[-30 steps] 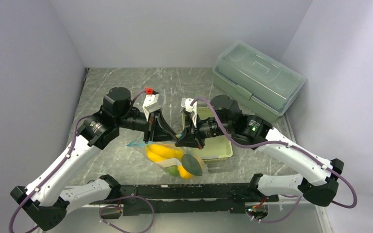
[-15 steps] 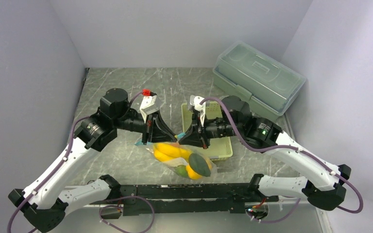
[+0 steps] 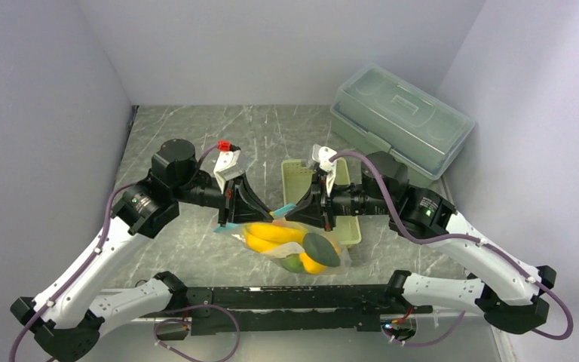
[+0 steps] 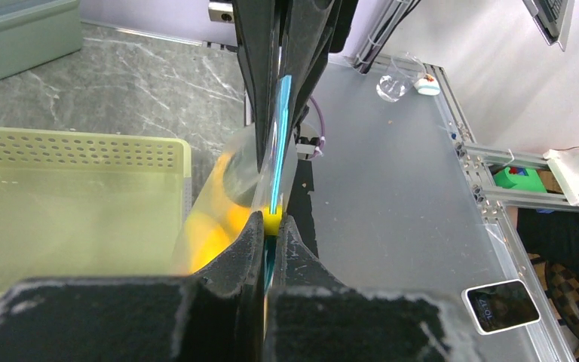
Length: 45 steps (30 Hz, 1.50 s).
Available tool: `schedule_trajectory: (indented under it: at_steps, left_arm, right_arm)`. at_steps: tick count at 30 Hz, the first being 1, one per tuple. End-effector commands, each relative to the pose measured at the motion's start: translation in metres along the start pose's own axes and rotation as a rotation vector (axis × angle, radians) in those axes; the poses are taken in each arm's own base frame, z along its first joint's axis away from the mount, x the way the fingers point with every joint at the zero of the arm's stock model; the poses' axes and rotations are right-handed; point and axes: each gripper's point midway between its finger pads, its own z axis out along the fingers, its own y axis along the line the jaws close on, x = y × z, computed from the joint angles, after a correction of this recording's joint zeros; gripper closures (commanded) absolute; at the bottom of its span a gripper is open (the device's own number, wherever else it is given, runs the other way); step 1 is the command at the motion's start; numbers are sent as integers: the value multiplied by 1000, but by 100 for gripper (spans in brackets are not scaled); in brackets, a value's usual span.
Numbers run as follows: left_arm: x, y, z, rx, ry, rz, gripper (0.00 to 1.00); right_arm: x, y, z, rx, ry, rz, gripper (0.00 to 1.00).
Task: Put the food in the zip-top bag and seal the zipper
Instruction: Zip the zipper food storage bag.
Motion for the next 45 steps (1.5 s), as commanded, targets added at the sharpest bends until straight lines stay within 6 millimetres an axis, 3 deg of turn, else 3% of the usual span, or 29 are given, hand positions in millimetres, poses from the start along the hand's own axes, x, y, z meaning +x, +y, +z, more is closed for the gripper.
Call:
schedule_trajectory:
  at_steps: [1,20,29,45]
  left_arm:
    - [22,-1,-3,-10,49,-49,100]
    - [34,8,-3,-59,63,-77,100]
    - [38,24,-11,-191,81,-68,100]
    - [58,35,-25,-321,125,-85,100]
  right_arm:
    - [-65,10,-31,45,-225,-94,100]
    - [-99,-6,-58,212,-344,-83,100]
    - [-110,-3,-70,237,-366,-98,100]
    - [-139,-14,-98,374,-420,-93,100]
